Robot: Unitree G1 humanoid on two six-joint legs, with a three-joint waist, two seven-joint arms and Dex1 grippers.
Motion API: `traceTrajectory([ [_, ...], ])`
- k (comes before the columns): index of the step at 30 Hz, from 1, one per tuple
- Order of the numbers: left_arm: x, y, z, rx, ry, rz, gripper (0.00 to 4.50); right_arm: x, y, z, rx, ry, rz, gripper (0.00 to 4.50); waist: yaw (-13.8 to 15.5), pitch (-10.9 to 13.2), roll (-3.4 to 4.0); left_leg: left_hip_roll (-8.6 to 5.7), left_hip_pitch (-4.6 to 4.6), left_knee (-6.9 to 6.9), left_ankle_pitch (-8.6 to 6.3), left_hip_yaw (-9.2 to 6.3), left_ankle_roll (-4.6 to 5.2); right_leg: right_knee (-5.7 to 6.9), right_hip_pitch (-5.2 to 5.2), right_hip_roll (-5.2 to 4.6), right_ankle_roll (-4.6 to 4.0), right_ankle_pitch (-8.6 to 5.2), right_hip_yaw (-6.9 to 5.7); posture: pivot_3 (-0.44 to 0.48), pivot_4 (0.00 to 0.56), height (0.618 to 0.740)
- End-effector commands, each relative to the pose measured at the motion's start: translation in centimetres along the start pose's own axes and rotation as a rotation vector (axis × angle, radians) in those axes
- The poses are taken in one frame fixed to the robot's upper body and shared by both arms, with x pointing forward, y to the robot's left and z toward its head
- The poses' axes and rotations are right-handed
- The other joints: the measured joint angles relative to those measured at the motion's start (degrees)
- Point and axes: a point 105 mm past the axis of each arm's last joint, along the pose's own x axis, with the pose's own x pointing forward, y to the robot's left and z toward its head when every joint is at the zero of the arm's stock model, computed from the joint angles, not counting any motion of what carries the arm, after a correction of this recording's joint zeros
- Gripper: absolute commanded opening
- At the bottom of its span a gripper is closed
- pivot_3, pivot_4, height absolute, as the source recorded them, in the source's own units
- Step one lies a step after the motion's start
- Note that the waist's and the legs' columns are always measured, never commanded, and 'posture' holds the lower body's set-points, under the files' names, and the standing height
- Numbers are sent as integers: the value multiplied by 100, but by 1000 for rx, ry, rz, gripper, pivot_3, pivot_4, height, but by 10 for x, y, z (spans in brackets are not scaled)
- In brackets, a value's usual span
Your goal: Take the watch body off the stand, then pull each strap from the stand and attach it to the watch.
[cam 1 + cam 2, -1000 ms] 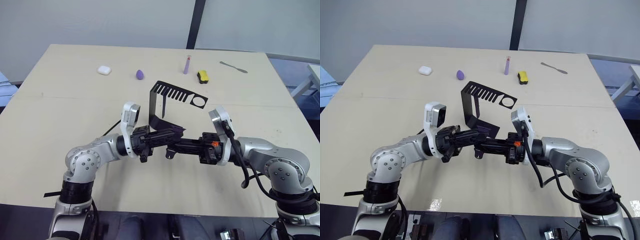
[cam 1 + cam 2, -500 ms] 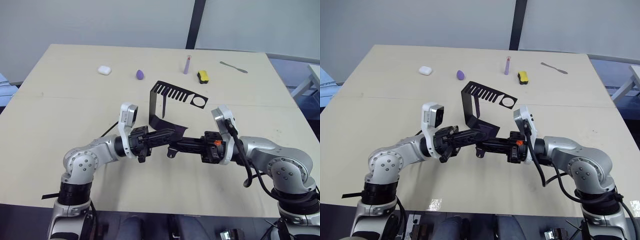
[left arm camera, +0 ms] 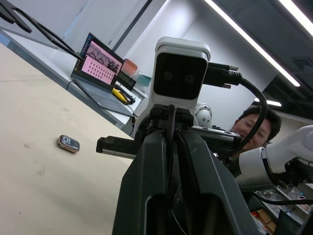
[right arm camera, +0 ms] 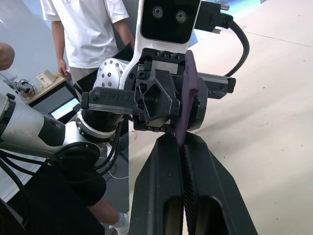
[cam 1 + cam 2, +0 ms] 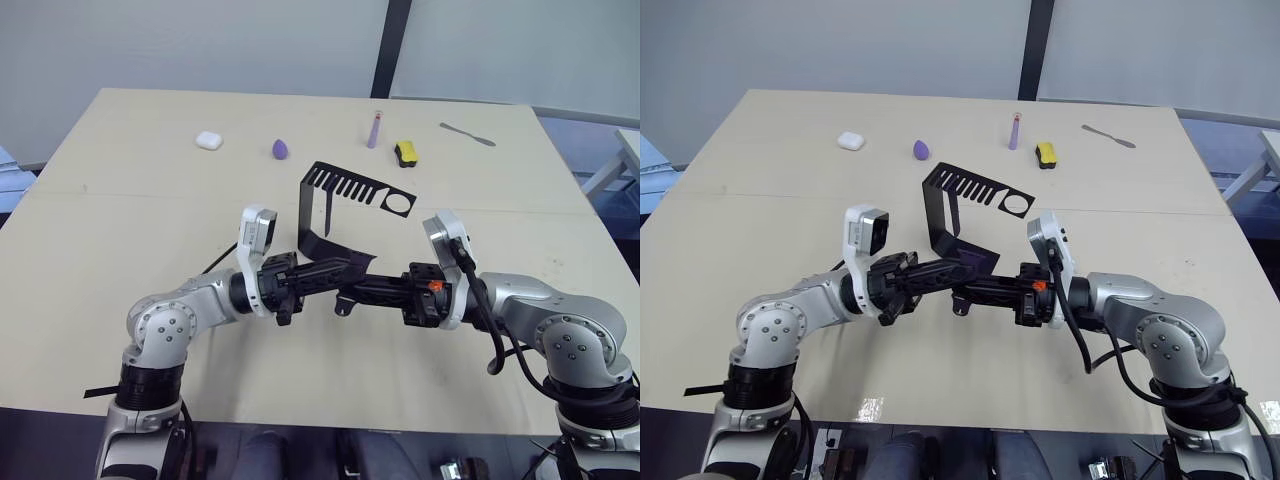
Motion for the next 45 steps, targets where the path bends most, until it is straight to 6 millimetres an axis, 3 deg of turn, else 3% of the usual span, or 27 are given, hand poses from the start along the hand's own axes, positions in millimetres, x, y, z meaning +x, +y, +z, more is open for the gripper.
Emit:
traceTrajectory([
  [1,5,-11,8,35,-10,-52,466,-2,6,6,-36,-14,15,0,-1,0,0,0,0,0,0,0,0,0,0,0,0,0,0,0,150,740],
  [45,10,-15,11,23,-26,-108,222,-5,6,9,-72,-10,-22,0,-1,0,0,0,-1,-1,0,-1,0,-2,0,1,0,0,0,0,150,740],
])
